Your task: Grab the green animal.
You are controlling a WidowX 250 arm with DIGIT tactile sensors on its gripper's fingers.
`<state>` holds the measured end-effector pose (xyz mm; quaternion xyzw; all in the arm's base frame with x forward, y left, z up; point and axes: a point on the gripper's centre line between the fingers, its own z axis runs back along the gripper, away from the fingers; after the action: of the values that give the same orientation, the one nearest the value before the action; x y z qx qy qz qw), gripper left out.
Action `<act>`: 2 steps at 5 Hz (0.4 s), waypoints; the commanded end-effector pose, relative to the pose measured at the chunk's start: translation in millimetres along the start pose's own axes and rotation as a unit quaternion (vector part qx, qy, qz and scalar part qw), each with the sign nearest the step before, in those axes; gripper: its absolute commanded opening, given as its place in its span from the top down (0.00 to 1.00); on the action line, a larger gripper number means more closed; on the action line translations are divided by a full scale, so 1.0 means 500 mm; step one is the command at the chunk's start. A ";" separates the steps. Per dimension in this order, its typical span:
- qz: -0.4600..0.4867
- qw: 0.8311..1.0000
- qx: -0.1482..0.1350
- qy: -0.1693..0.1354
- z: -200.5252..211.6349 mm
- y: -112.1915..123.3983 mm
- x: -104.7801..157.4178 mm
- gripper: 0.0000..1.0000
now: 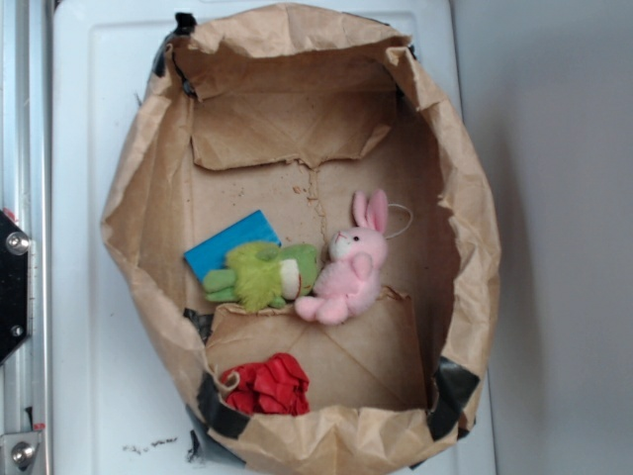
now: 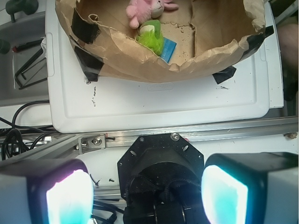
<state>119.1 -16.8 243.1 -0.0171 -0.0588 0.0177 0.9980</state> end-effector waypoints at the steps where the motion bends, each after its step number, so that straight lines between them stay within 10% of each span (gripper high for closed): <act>1: 0.000 1.000 0.000 0.000 0.000 0.000 0.000 0.00; 2: 0.018 1.000 0.008 0.007 -0.016 0.003 0.048 0.00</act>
<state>137.3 -15.5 230.9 -0.0112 -0.0395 0.0296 0.9987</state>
